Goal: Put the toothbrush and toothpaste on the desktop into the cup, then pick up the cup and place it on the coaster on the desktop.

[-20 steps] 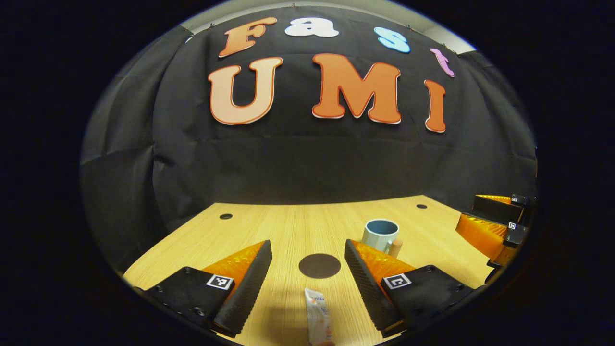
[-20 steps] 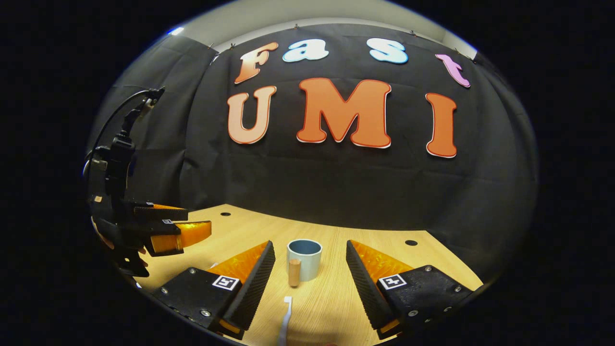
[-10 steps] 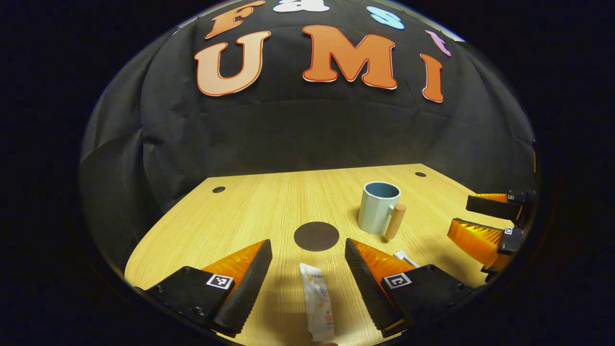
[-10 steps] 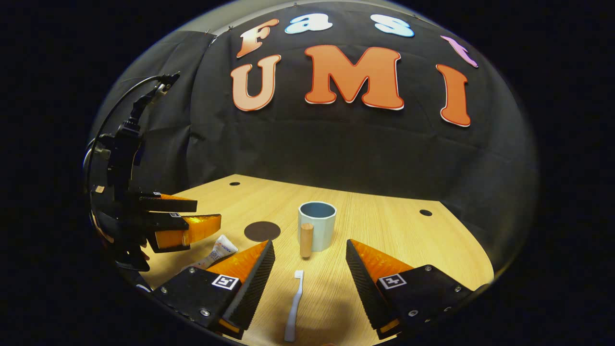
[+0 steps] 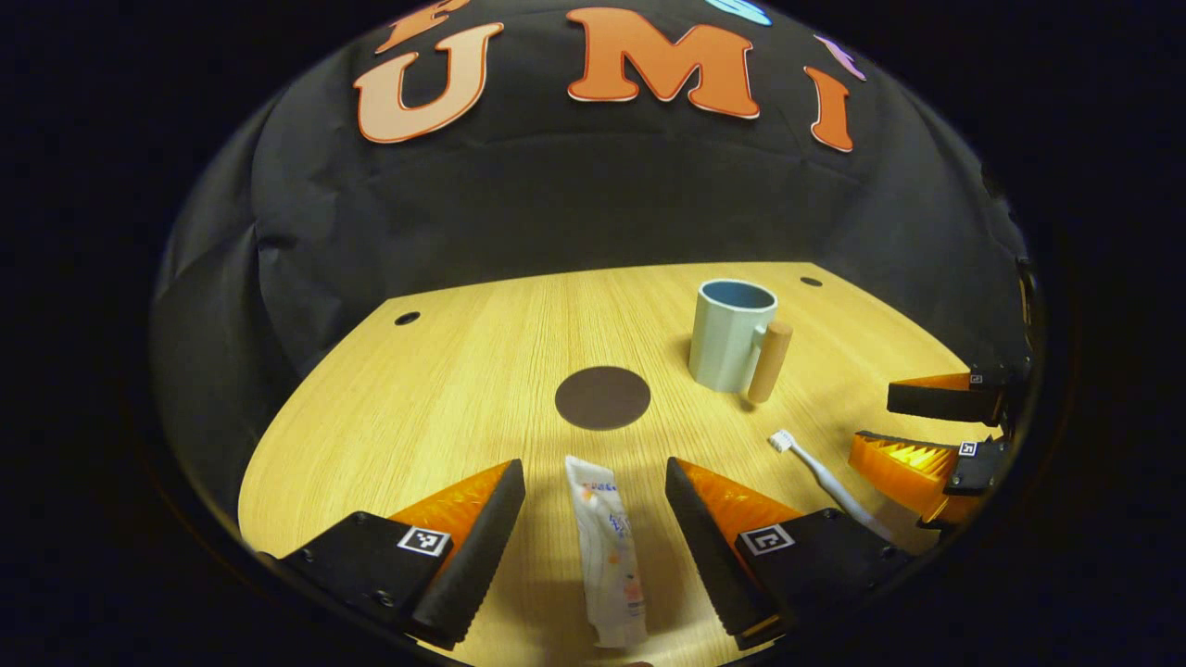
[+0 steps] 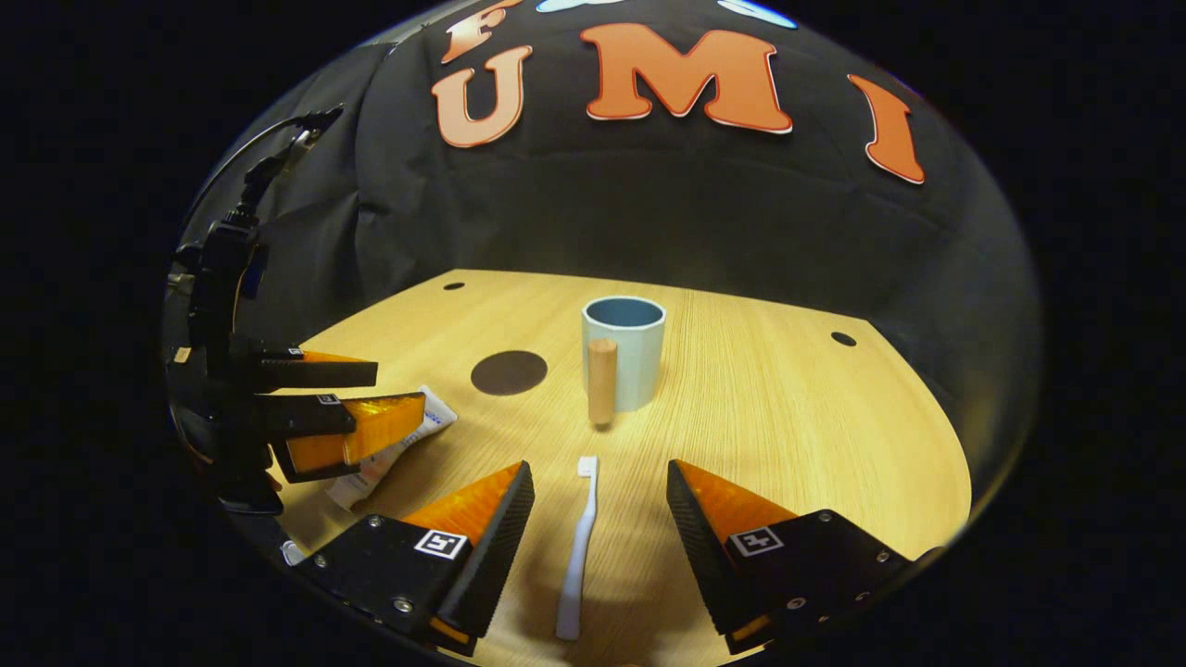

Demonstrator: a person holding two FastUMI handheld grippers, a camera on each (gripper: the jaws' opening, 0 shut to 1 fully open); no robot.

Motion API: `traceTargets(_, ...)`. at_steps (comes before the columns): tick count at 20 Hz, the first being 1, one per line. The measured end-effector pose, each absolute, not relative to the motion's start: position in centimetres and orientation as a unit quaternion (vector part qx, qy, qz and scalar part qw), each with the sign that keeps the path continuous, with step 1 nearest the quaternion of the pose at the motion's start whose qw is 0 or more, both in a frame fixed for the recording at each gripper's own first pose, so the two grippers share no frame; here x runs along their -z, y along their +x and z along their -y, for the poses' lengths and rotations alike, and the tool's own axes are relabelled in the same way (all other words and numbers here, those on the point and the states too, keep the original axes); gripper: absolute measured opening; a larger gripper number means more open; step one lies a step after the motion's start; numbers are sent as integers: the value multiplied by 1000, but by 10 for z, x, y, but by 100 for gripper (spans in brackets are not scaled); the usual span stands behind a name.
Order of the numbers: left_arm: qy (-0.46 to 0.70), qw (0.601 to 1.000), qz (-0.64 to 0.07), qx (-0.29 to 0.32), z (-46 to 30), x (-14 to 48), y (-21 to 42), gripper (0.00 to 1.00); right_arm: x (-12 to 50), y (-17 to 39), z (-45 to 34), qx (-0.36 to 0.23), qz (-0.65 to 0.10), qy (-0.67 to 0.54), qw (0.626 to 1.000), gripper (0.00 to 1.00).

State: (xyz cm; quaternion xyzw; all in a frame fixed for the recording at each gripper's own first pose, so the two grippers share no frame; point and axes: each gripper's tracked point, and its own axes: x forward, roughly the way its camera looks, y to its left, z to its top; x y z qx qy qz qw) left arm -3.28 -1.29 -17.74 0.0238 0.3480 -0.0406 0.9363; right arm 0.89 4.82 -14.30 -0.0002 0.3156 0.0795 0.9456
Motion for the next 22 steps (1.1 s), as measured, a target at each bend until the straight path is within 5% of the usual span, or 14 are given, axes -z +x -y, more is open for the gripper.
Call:
traceTargets(11,23,906,-420,45,16,224,-56,98,124,7,-53,-104,-374,-22,921,88)
traceTargets(17,12,904,-424,54,18,226,-55,94,147,6,-58,-102,-415,-15,904,72)
traceTargets(22,10,900,-432,65,20,228,-56,72,148,10,-54,-91,-436,0,896,57)
